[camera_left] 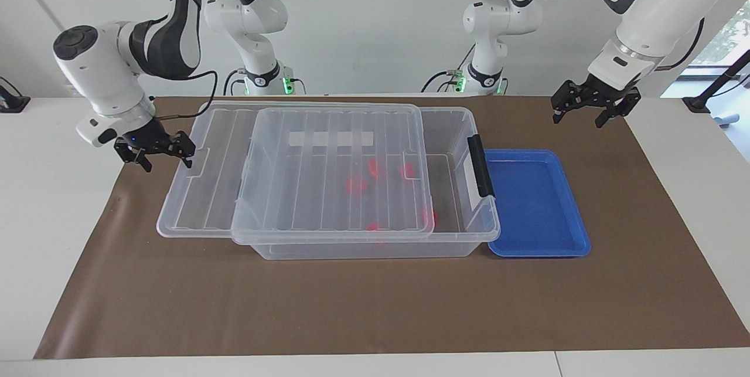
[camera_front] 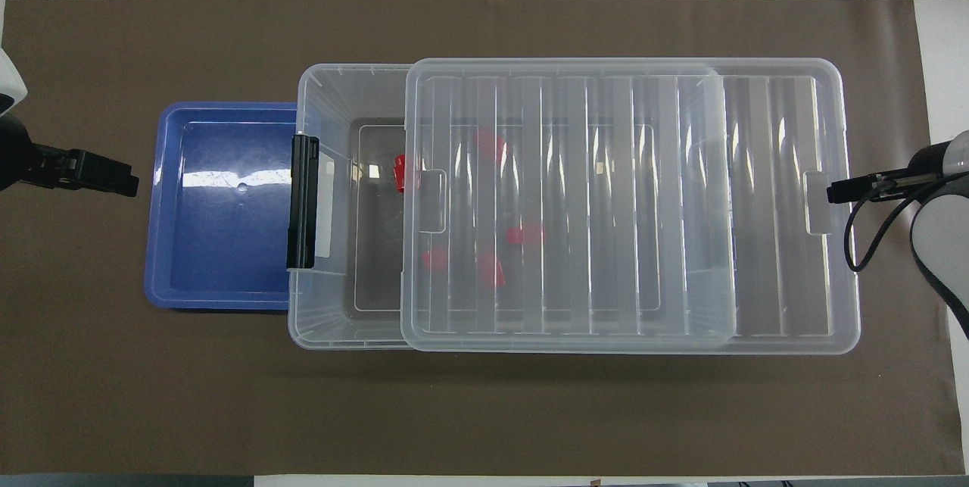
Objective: Place red block in blue tray from box
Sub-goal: 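Slide the clear lid away from the blue tray with the right gripper, then reach the left gripper into the opened box toward a red block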
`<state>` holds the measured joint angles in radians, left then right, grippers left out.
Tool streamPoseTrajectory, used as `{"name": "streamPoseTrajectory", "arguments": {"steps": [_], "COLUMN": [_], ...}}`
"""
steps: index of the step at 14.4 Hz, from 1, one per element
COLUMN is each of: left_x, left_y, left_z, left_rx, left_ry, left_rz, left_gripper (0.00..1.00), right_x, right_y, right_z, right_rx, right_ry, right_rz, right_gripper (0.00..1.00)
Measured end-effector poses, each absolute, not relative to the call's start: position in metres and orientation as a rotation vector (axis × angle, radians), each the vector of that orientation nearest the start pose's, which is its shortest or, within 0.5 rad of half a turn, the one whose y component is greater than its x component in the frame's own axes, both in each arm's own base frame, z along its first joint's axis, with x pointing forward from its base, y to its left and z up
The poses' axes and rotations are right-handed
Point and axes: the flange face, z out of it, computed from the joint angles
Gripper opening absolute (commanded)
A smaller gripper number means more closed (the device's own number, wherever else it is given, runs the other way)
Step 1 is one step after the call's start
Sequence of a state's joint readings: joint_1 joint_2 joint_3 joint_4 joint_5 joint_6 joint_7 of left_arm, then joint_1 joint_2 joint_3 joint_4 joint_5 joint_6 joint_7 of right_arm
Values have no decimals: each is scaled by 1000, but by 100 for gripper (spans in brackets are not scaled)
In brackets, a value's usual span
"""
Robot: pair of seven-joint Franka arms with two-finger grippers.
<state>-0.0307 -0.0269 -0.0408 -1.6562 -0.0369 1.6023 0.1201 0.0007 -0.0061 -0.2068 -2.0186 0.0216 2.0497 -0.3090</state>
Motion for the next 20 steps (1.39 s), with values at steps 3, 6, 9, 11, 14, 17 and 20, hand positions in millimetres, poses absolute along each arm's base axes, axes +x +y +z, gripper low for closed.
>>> {"name": "streamPoseTrajectory", "arguments": {"steps": [3, 6, 9, 11, 14, 17, 20], "left_x": [545, 545, 545, 544, 545, 540, 529], "left_y": [-43, -44, -47, -54, -90, -149, -204], "left_z": [602, 602, 602, 602, 604, 591, 567], "left_rx": [-3163, -3163, -3162, -3160, -3161, -3175, -3196], "left_ry": [301, 302, 312, 331, 325, 279, 214], "left_rz": [44, 44, 46, 42, -33, -113, -161], "left_gripper": [100, 100, 100, 100, 100, 100, 100], "right_x": [539, 537, 535, 532, 529, 526, 525], "right_y": [-131, -145, -157, -166, -181, -192, -196], "right_z": [456, 457, 458, 459, 460, 461, 461], "right_rx": [-3129, -3133, -3137, -3139, -3144, -3154, -3158], "right_ry": [-174, -190, -209, -217, -232, -242, -241], "right_rz": [-69, -83, -94, -102, -116, -130, -128], "right_gripper": [100, 100, 100, 100, 100, 100, 100]}}
